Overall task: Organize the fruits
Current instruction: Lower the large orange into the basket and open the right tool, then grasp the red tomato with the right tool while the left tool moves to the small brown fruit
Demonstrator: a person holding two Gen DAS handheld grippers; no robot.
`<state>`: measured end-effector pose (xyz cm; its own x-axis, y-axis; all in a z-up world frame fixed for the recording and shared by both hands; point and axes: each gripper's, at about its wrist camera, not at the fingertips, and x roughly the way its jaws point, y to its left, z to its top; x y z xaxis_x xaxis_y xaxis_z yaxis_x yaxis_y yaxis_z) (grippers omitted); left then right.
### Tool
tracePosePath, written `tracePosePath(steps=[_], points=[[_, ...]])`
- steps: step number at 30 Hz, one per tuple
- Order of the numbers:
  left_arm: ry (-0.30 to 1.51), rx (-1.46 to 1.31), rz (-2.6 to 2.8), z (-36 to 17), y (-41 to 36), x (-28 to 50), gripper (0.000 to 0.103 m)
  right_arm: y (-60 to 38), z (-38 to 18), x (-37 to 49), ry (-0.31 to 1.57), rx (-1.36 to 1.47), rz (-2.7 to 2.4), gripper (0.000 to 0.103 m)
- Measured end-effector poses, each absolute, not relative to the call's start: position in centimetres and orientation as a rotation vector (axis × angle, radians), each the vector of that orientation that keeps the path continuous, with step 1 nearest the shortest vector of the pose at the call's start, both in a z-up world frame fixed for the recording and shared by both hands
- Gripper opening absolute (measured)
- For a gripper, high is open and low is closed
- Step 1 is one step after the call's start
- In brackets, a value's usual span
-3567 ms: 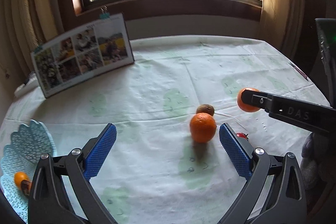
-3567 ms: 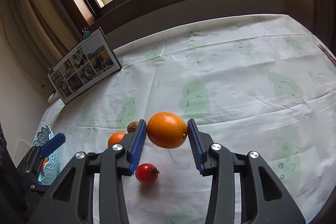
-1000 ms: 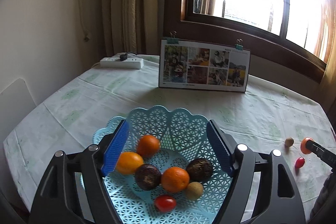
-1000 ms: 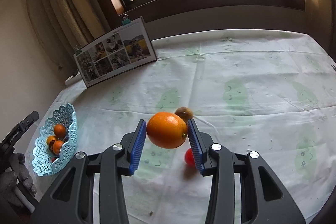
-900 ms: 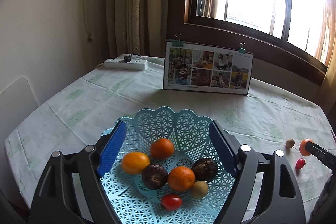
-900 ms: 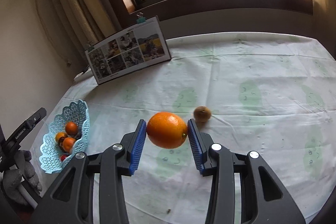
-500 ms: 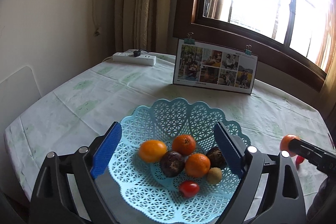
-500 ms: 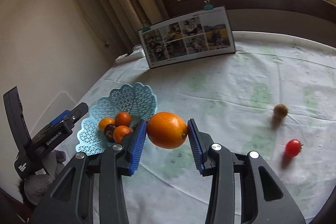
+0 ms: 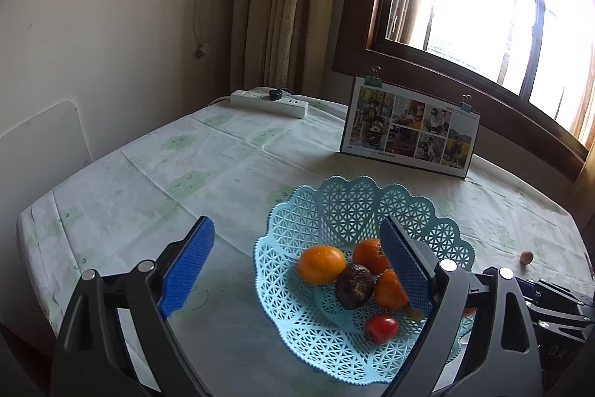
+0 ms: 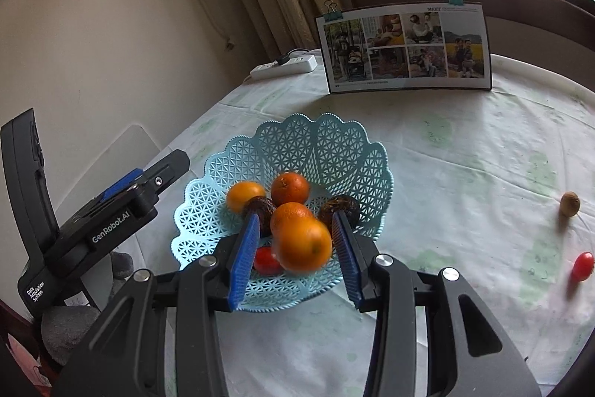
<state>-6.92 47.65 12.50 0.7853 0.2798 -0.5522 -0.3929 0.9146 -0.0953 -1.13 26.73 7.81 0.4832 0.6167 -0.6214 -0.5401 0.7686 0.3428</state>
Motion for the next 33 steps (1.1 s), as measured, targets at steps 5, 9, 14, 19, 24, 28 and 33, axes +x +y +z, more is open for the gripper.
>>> tracePosePath(steps=[5, 9, 14, 19, 24, 28, 33], points=[[0.558, -0.229, 0.357, 12.4, 47.9, -7.1, 0.096, 25.8, 7.6, -0.7, 0.802, 0.126, 0.667, 0.042], [0.563, -0.219, 0.329, 12.3, 47.0, -6.8, 0.096, 24.2, 7.0, -0.3, 0.815, 0.145, 0.622, 0.042], [0.569, -0.206, 0.293, 12.4, 45.5, -6.3, 0.096, 22.0, 6.5, 0.1, 0.817, 0.159, 0.565, 0.043], [0.576, -0.181, 0.251, 12.5, 43.4, -5.6, 0.097, 19.4, 6.1, 0.6, 0.808, 0.171, 0.501, 0.043], [0.587, -0.150, 0.203, 12.6, 41.0, -4.7, 0.098, 16.0, 5.4, 1.1, 0.809, 0.175, 0.422, 0.043], [0.594, -0.127, 0.166, 12.6, 39.2, -4.0, 0.099, 12.5, 4.6, 1.5, 0.817, 0.192, 0.342, 0.043], [0.604, -0.099, 0.119, 12.6, 36.9, -3.2, 0.099, 8.3, 3.7, 1.8, 0.820, 0.214, 0.240, 0.043]])
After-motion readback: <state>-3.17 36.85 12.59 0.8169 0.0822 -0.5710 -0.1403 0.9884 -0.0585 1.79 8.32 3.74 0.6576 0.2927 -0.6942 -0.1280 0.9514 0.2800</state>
